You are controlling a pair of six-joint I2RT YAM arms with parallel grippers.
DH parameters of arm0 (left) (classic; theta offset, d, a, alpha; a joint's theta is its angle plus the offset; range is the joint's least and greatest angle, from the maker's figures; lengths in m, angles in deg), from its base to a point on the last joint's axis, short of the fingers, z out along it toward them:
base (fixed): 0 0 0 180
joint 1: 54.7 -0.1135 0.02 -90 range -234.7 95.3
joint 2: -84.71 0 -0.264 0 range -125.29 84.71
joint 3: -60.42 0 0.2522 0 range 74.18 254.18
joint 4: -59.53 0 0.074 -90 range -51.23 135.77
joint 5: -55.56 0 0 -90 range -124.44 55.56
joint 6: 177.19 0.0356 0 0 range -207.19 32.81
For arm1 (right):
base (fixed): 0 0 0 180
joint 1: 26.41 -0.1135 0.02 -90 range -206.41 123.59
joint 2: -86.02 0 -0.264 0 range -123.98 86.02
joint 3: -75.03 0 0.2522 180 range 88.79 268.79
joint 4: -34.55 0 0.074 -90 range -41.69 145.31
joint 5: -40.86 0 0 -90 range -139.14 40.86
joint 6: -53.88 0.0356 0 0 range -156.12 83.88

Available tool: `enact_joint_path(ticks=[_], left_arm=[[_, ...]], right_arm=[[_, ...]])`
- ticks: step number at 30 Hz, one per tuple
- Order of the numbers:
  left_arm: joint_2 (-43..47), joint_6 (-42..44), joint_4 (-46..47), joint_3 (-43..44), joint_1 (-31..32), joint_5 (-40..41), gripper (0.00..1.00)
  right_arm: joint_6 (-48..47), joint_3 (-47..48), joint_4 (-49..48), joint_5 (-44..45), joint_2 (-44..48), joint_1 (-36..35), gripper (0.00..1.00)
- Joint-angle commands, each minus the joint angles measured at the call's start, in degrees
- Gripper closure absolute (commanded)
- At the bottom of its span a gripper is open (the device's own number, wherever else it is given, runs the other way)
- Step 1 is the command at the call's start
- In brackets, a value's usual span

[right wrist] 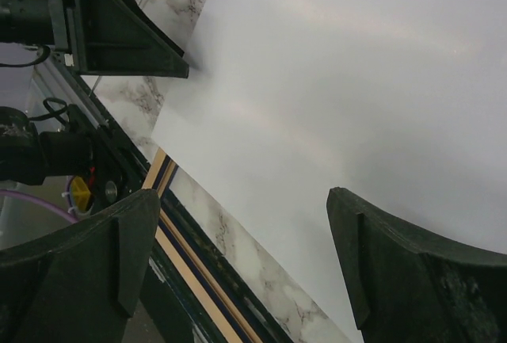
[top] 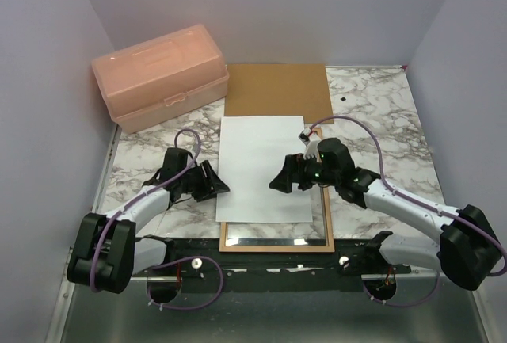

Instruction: Put the photo into the frame

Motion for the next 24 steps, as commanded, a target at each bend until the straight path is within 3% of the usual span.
enact_joint_path(ticks=[1, 7, 13, 14, 20, 24], left_arm=[[1.95, 0.14, 3.15, -1.17, -0.32, -2.09, 0.56], [4.09, 1.31, 2.29, -1.50, -0.22, -1.65, 0.84], [6.06, 1.98, 2.37, -2.33, -0.21, -2.15, 0.93], [6.23, 2.19, 1.86, -2.27, -0.24, -1.78, 0.91], [6.18, 3.47, -0.75, -1.24, -0.23, 0.21, 0.59], [5.35, 4.73, -3.11, -0.18, -0.18, 2.54, 0.50]], right_arm=[[1.09, -0.82, -1.97, -2.51, 0.97, 1.25, 0.06], [1.21, 0.10, -1.79, -2.38, 0.99, 1.98, 0.06], [1.09, 1.17, -1.15, -1.52, 1.77, 2.55, 0.06], [1.15, 1.27, -0.82, -0.90, 1.79, 2.61, 0.06], [3.00, 1.78, 4.49, 5.99, 0.90, 4.32, 0.06], [4.84, 1.67, 9.33, 12.33, -0.27, 7.59, 0.05]])
